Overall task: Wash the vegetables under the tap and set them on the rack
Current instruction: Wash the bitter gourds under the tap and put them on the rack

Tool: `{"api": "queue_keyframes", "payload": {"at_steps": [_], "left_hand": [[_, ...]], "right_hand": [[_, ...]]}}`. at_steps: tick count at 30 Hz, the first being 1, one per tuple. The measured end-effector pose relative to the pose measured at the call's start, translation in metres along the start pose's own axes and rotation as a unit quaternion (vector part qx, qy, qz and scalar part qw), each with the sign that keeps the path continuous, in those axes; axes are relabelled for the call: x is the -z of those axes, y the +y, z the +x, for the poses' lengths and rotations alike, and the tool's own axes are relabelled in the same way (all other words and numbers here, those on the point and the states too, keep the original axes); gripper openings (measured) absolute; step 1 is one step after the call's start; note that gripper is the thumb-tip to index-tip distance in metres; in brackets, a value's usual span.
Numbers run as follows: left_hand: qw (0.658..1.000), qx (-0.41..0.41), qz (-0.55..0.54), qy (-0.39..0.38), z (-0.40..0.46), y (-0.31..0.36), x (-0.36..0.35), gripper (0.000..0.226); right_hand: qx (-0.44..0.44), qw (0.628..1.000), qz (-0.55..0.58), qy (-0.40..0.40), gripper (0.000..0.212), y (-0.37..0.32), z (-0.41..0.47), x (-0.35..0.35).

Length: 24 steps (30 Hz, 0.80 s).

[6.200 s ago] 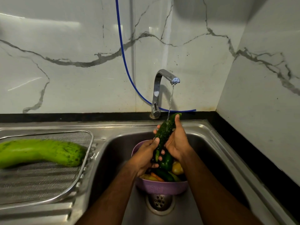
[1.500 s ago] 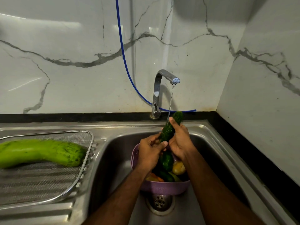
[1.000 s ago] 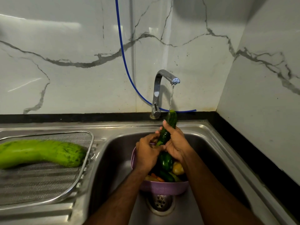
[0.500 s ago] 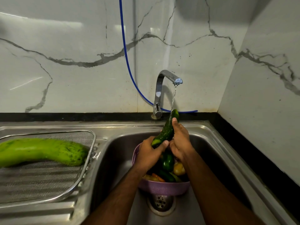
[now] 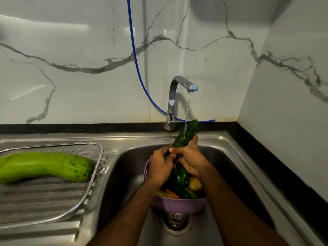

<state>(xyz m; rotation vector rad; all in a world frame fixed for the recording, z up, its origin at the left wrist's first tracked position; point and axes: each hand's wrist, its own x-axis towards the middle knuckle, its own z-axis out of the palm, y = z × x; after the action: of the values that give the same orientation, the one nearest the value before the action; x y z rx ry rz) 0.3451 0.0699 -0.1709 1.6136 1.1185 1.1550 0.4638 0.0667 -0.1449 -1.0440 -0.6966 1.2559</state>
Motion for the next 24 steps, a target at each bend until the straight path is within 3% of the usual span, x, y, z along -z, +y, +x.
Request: {"api": "queue_keyframes", "payload": {"at_steps": [2, 7, 11, 15, 18, 24], "left_hand": [[1.0, -0.006, 0.016, 0.002, -0.002, 0.0, 0.001, 0.026], [0.999, 0.007, 0.032, -0.035, -0.006, 0.005, 0.001, 0.033], [0.997, 0.071, 0.02, -0.037, -0.003, -0.001, -0.001, 0.025], [0.992, 0.111, 0.02, -0.053, -0.005, -0.002, 0.001, 0.027], [0.981, 0.16, -0.071, -0.084, -0.007, 0.003, 0.001, 0.026], [0.975, 0.168, -0.111, -0.095, -0.006, 0.007, 0.003, 0.031]], "right_hand": [[0.004, 0.999, -0.013, 0.032, 0.091, 0.001, 0.002, 0.0], [-0.002, 0.992, -0.005, 0.128, 0.044, -0.001, 0.011, 0.005], [-0.018, 0.987, 0.011, 0.157, 0.048, -0.006, 0.015, 0.009], [-0.037, 0.99, 0.025, 0.138, 0.065, -0.006, 0.013, 0.009], [-0.037, 0.994, 0.039, 0.097, 0.063, -0.005, 0.012, 0.01], [-0.047, 0.997, 0.049, 0.042, 0.024, -0.001, 0.006, 0.001]]}}
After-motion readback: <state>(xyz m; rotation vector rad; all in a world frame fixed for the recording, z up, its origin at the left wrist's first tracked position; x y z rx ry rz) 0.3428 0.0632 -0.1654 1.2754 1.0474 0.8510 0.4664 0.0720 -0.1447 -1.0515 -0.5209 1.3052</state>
